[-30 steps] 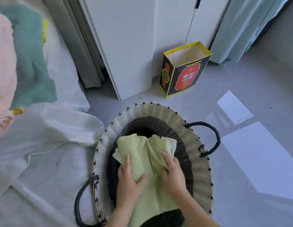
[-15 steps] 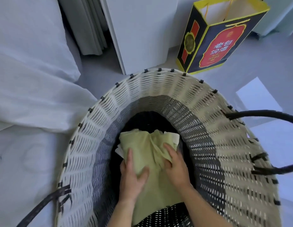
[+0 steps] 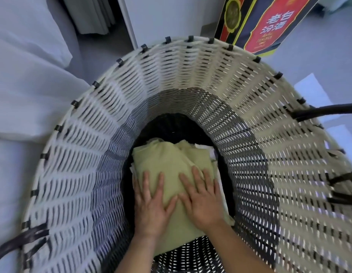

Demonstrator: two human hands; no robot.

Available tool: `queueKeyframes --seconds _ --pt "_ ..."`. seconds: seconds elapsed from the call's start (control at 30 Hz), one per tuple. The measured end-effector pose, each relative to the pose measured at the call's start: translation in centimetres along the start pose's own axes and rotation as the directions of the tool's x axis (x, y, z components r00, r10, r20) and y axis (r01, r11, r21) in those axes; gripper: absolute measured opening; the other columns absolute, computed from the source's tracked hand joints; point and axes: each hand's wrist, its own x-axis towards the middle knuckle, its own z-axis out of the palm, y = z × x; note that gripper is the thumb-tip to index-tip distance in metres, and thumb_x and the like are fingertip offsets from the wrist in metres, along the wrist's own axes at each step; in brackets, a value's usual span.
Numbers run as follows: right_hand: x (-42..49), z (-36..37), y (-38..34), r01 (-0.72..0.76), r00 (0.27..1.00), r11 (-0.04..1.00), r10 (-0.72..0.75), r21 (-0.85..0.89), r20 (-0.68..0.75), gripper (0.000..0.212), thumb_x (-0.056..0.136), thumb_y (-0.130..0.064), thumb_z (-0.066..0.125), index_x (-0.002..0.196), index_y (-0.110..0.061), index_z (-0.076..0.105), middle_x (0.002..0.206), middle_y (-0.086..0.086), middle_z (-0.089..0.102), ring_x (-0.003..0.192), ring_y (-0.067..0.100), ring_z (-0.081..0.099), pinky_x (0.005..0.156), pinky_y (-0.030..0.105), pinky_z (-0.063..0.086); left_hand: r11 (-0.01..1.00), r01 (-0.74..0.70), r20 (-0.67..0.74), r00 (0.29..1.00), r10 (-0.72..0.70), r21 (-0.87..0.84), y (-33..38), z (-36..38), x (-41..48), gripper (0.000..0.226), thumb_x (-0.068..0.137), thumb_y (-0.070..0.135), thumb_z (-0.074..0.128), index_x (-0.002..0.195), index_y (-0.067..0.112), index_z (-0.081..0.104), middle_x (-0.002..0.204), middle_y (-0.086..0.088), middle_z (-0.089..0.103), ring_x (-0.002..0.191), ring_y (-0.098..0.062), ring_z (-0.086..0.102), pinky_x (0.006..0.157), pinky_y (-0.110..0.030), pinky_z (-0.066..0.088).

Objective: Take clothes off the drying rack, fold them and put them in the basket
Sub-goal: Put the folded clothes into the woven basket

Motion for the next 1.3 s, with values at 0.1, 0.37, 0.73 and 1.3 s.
queueKeyframes --seconds 0.1,0.37,0.73,1.3 --pt "0.8 0.3 1.4 -0.04 0.971 0.999 0.037 0.006 0.236 0.066 0.074 -0.072 -0.015 0.136 -0.055 -0.028 0.148 -0.013 -0.039 0.139 0.017 -0.034 0.118 0.046 -0.01 1.0 -0.021 0.056 0.998 0.021 0.0 -0.5 0.7 0.9 0.077 0.083 0.081 0.006 0.148 0.04 0.001 0.159 -0.005 -0.011 0.144 -0.044 -0.003 0.111 -0.056 0.023" --pt "1.2 -0.2 0.8 -0.044 0.923 0.995 0.076 -0.093 0.378 0.065 0.082 -0.071 -0.007 0.136 -0.049 -0.035 0.146 -0.008 -0.045 0.138 0.021 -0.037 0.117 0.051 -0.01 0.992 0.074 0.247 0.964 -0.097 0.1 0.7 -1.1 0.6 0.081 0.081 0.076 0.008 0.146 0.039 -0.021 0.15 -0.002 -0.039 0.142 -0.033 -0.025 0.116 -0.047 0.018" --pt "-10.5 -5.7 -4.6 -0.194 0.832 0.98 0.187 -0.041 0.522 0.082 0.076 -0.077 -0.004 0.148 -0.04 -0.02 0.152 0.001 -0.033 0.146 0.026 -0.02 0.119 0.047 0.002 0.968 0.239 0.4 0.897 -0.189 -0.08 5.7 -8.9 -10.2 0.07 0.089 0.067 0.005 0.147 0.038 -0.02 0.156 0.002 -0.028 0.148 -0.029 -0.002 0.116 -0.048 0.024" --pt "-48.8 -24.9 -15.4 0.006 0.981 0.917 0.072 0.399 -0.179 0.079 0.061 -0.096 0.006 0.13 -0.069 -0.022 0.146 -0.036 -0.022 0.133 -0.016 0.006 0.108 0.017 0.023 0.902 -0.388 -0.25 0.907 0.338 -0.19 4.2 -25.2 -46.0 0.053 0.1 0.056 0.015 0.15 0.039 0.015 0.133 -0.003 0.057 0.112 -0.012 0.055 0.079 -0.019 0.047"
